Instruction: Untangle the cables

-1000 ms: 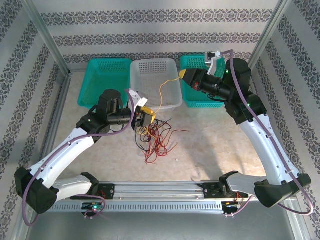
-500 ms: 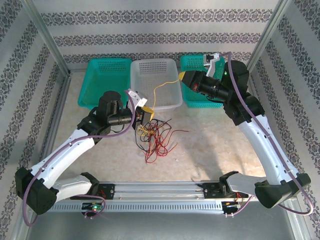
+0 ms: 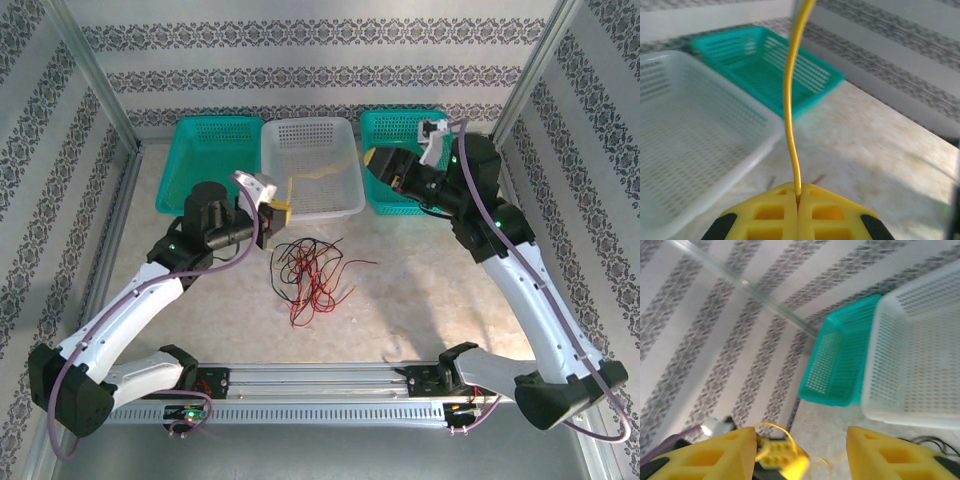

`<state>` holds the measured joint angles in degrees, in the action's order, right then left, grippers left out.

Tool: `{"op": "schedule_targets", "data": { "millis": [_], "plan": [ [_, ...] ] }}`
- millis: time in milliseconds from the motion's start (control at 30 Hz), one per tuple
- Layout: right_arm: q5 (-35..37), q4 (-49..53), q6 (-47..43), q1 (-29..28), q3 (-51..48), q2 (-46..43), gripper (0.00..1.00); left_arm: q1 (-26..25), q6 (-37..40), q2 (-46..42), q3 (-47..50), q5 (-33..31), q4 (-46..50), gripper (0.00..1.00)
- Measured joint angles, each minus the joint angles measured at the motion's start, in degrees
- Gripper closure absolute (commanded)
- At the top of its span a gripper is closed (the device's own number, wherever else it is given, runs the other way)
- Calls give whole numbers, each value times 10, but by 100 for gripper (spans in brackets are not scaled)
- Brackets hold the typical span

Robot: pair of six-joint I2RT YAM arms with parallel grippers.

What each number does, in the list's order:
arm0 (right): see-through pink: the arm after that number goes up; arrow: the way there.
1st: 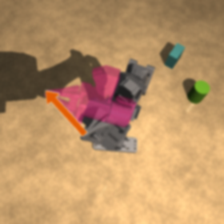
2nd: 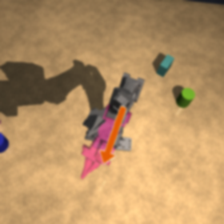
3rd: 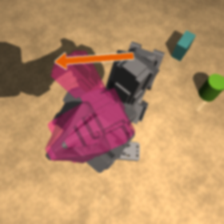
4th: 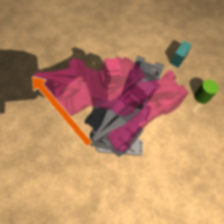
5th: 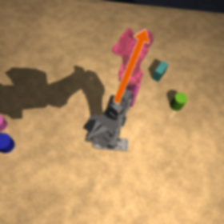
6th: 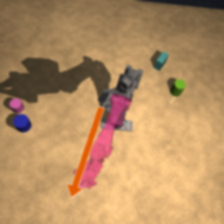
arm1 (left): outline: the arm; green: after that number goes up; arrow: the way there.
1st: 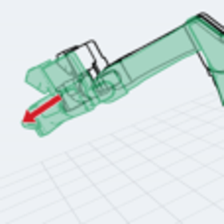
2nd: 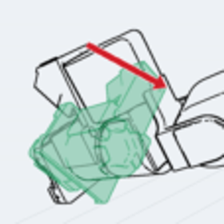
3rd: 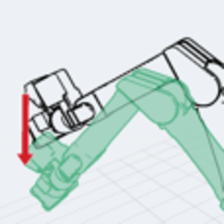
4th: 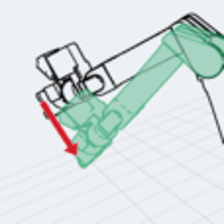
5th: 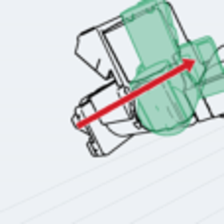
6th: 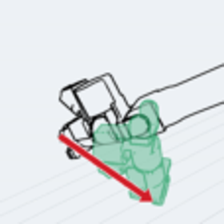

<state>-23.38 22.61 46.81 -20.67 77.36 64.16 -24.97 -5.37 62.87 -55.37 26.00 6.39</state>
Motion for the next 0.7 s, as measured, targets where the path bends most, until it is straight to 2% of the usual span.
{"op": "schedule_targets", "data": {
  "millis": [100, 300, 467, 567, 700],
  "plan": [
    [34, 24, -7, 7, -43, -29, 46, 53, -26, 21, -27, -45, 0, 100],
    [59, 61, -14, -5, -112, -49, 45, 137, -57, 131, -165, -124, 7, 100],
    [67, 80, -16, -31, -144, -61, 43, 207, -85, 249, -276, -141, 26, 100],
    [72, 81, -16, -47, -146, -63, 43, 232, -92, 318, -326, -147, 50, 100],
    [77, 81, -17, -62, -146, -63, 44, 249, -104, 382, -346, -147, 74, 99]
  ]
}}
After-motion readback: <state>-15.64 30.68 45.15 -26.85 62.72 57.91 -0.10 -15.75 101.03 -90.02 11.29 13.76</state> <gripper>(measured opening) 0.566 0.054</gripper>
